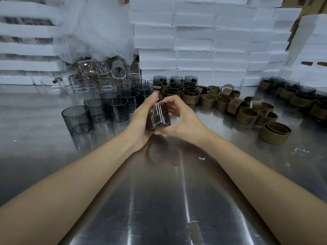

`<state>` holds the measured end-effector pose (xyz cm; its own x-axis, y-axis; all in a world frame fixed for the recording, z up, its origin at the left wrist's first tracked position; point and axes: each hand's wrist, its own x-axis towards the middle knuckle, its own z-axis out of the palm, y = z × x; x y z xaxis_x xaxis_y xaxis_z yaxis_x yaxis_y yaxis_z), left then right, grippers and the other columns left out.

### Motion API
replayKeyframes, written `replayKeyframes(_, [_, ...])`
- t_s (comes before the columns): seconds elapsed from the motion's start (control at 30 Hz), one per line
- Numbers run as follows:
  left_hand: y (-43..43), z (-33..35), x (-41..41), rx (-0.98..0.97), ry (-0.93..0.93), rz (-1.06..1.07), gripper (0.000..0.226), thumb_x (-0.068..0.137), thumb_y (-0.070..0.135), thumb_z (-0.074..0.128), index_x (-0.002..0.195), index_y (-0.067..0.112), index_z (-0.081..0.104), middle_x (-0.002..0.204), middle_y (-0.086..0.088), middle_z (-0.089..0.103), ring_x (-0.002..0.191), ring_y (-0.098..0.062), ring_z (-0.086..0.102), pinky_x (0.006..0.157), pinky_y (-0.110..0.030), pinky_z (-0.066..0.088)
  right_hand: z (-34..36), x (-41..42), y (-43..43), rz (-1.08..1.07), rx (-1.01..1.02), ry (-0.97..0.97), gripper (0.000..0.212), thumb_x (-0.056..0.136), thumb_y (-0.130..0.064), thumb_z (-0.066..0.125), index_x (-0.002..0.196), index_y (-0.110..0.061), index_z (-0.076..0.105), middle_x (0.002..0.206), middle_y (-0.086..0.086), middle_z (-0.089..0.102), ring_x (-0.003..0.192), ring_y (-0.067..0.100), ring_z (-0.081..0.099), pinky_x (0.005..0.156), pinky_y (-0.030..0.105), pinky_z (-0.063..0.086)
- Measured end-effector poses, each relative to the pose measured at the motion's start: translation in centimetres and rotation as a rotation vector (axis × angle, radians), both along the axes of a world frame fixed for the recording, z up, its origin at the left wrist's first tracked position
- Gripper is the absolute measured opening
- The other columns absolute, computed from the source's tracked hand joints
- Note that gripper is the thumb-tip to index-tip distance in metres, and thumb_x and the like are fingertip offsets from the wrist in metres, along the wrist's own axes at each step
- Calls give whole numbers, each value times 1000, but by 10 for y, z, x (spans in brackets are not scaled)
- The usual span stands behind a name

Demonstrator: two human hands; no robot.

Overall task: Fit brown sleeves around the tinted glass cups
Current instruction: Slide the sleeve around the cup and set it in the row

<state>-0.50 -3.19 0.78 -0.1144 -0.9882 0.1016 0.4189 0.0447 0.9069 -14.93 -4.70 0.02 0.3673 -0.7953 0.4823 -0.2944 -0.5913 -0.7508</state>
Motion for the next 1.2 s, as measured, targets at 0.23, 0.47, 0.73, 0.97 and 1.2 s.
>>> replayKeyframes(0.23, [-1, -1, -2, 62, -67, 144, 65, 94, 57, 45, 124, 2, 60, 113, -20, 70, 100, -30, 70, 84, -40, 59, 8, 2, 12, -136, -180, 212, 66, 60, -48, 85, 119, -47, 53, 111, -25, 62, 102, 3, 59, 92, 37, 51])
replayKeyframes(0.47, [-4, 0, -9, 63, -140, 204, 63, 100, 56, 30, 124, 6, 61, 112, -16, 71, 105, -26, 69, 88, -37, 57, 10, 1, 11, -373, -329, 418, 68, 67, -59, 76, 128, -38, 52, 114, -19, 64, 101, 6, 55, 75, 35, 51])
replayKeyframes(0.73, [-2, -3, -14, -41, -275, 99, 59, 105, 47, 17, 119, 12, 62, 115, -9, 69, 105, -17, 66, 92, -25, 52, 6, -11, -3, -422, -202, 93, 72, 67, -32, 86, 130, -18, 54, 121, -6, 62, 108, 9, 58, 94, 33, 49])
replayKeyframes(0.97, [-3, 2, -7, 118, -56, 105, 78, 101, 60, 14, 127, 1, 58, 122, -24, 65, 114, -38, 62, 100, -52, 49, 0, -4, 0, -47, -38, 32, 62, 59, -15, 91, 107, -33, 57, 102, -7, 70, 95, 6, 69, 87, 29, 57])
replayKeyframes(1.2, [-5, -1, -5, 24, -90, 38, 49, 97, 61, 33, 123, 24, 53, 105, 4, 72, 97, -16, 70, 80, -42, 59, 0, 5, 6, -141, 213, -133, 31, 81, -37, 76, 102, -15, 68, 92, 2, 74, 84, 14, 73, 75, 38, 61])
